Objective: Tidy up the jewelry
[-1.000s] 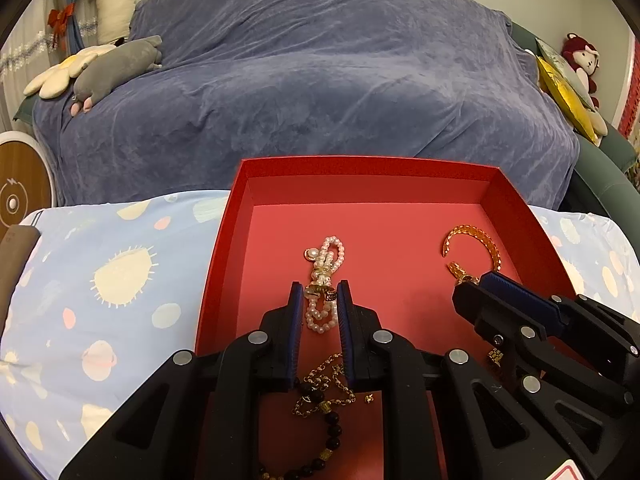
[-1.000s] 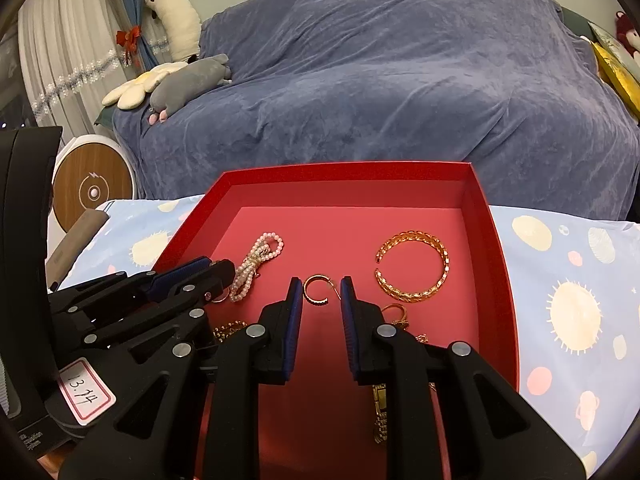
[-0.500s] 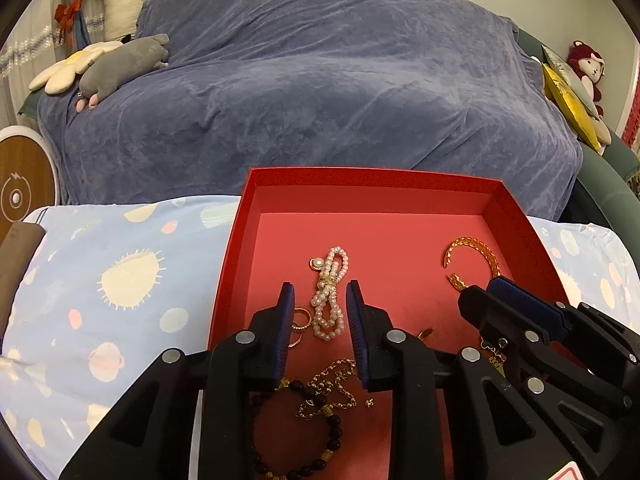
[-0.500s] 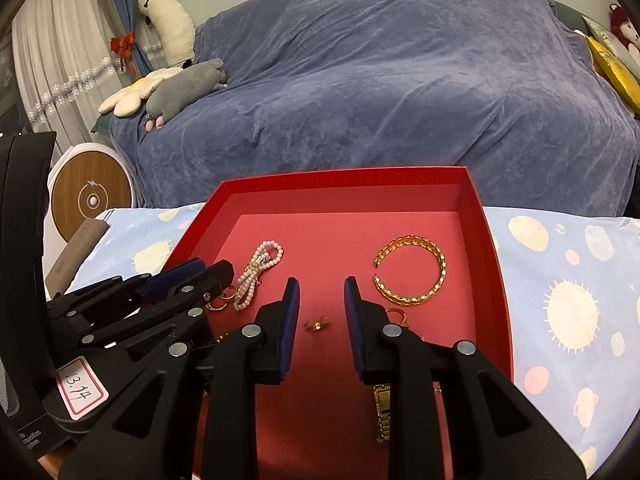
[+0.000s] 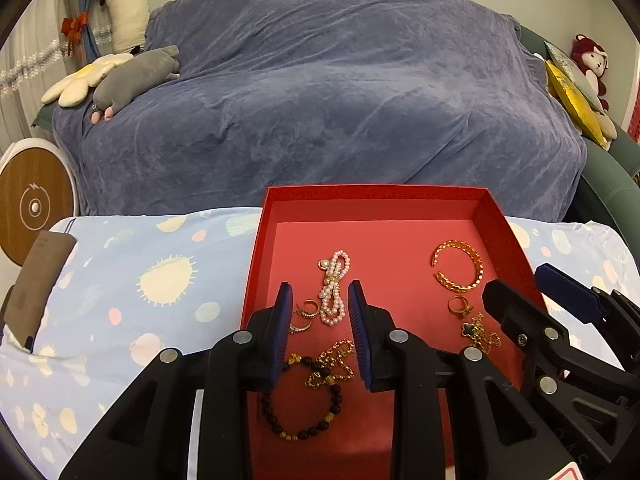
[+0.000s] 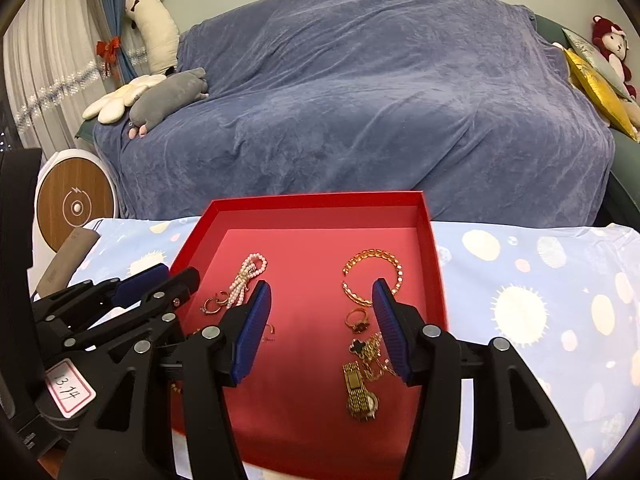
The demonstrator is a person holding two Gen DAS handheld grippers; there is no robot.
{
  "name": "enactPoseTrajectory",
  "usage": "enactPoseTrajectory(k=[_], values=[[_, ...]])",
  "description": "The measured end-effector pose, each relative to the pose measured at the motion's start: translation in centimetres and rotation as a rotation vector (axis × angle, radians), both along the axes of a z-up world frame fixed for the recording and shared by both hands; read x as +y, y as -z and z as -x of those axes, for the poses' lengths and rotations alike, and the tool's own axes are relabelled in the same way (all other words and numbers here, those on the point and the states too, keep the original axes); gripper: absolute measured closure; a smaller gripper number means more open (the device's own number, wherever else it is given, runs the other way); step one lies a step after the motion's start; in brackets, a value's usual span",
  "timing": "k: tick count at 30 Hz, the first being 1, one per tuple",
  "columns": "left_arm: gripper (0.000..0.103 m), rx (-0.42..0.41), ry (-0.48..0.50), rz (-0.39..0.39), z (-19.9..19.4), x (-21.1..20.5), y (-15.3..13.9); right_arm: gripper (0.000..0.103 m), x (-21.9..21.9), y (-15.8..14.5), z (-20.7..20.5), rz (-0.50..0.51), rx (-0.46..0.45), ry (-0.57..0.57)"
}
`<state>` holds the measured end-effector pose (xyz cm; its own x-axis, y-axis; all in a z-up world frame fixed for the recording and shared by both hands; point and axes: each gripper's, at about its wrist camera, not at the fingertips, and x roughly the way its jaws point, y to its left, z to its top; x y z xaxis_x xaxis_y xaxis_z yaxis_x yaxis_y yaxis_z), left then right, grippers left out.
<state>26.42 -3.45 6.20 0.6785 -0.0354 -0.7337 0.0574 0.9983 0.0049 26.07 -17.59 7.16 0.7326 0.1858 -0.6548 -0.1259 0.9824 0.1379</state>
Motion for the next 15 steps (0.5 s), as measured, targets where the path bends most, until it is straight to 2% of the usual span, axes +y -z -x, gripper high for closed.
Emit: enactPoseTrajectory(k=[4,6,7,9,11,15], values=[[0.073,-0.021,0.018,-0.012,2.9,-0.2,-2.2,0.048,-0.9,-1.2,2.8,-0.023,0.017,0.022],[0.062,-0.023,0.020,-0.007,4.6,0.0,-2.8,0.044,-1.2,-1.7,4.5,-0.028,0.016,0.029],[0.060,-0.022,0.022,-0.005,5.6,0.2,-3.1,0.042,-1.4,-1.8,5.3,-0.034,0.020,0.029],[0.046,-0.025,0.023,0.005,7.4,0.6,-3.2,0.036,-1.9,-2.0,7.2,-0.049,0.022,0.030],[0.044,-0.027,0.026,0.012,8.9,0.7,-3.0,0.028,-2.6,-1.8,8.9,-0.060,0.014,0.054],[0.044,-0.046,0.037,-0.039,11.2,0.4,-2.2,0.027,-3.2,-1.0,10.9,-0.088,0.035,0.089]])
